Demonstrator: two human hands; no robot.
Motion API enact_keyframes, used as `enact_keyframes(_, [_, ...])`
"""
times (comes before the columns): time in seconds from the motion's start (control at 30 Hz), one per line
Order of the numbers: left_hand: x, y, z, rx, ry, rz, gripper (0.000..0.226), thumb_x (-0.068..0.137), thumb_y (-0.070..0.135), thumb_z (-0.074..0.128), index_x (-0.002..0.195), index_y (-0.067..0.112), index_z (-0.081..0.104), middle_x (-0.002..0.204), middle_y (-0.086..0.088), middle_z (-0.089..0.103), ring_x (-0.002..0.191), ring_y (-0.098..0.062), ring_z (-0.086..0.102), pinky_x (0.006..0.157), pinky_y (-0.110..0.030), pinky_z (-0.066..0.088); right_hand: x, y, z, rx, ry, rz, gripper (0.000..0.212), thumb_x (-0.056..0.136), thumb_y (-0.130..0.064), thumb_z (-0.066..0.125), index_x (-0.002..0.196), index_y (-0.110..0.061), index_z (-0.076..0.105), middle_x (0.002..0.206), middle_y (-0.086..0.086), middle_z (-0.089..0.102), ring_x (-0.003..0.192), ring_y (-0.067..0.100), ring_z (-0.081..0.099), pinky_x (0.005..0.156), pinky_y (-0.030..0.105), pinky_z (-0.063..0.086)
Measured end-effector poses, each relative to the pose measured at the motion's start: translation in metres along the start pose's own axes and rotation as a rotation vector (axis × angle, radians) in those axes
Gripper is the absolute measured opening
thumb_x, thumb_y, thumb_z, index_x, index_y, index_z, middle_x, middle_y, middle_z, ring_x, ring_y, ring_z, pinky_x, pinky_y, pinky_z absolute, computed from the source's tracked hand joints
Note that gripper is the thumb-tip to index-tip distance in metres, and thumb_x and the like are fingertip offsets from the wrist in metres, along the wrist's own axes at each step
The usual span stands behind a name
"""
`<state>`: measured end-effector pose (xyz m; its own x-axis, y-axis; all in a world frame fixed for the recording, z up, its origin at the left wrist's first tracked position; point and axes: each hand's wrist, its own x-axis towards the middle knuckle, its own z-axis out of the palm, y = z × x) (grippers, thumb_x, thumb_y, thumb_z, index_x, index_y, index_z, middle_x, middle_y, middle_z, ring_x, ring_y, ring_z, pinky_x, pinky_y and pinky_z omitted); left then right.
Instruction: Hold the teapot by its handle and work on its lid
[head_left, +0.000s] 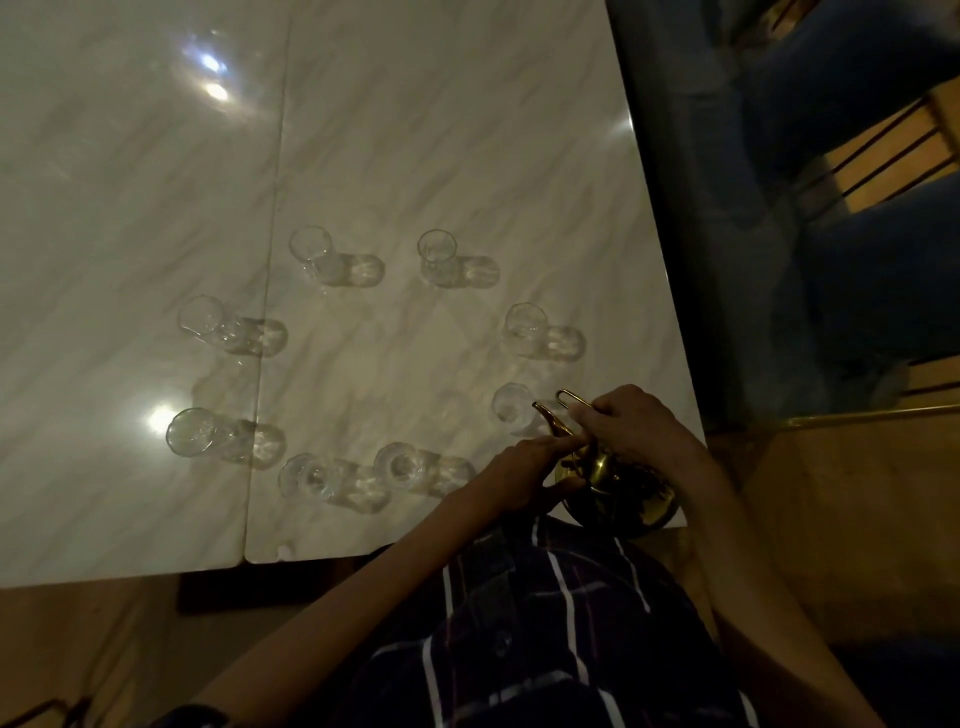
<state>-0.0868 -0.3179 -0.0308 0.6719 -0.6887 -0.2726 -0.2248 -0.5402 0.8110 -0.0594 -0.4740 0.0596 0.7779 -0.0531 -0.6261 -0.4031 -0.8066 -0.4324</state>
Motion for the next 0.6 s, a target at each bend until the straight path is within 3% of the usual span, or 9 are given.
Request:
enact_keyframes(0.17, [-0.0014,0.0001,-0.0011,-0.007,-0.002,0.001,0.058,0.096,0.033,0.059,0.149,0.029,0.035,0.139,-0.008,0.056,0.118,-0.025,0.059,0.088,-0.033,0.048,-0.0009,-0.0003,-0.0002,0.009,0.014,-0.01,0.048,0.096,-0.045,0.052,0.058,-0.017,0.058,0.054,-0.001,0.055,0.052,0.013,0.052,0.052,0.024,0.036])
enact_keyframes(0.47, [-0.0022,0.001,-0.0018,-0.008,-0.001,0.006,0.059,0.096,0.033,0.059,0.15,0.026,0.036,0.139,-0.01,0.055,0.12,-0.026,0.058,0.087,-0.03,0.045,-0.0021,-0.0022,-0.0012,0.0,0.018,-0.012,0.047,0.096,-0.042,0.052,0.074,-0.005,0.07,0.057,0.001,0.058,0.055,0.013,0.054,0.053,0.024,0.038])
enact_keyframes(0.6, [-0.0031,0.0018,-0.0027,-0.006,0.01,0.011,0.058,0.096,0.032,0.059,0.149,0.026,0.036,0.139,-0.01,0.055,0.119,-0.026,0.058,0.085,-0.028,0.044,-0.0019,-0.0025,-0.0011,0.005,0.008,-0.015,0.046,0.097,-0.043,0.052,0.065,-0.011,0.063,0.059,0.002,0.058,0.057,0.015,0.055,0.055,0.025,0.04])
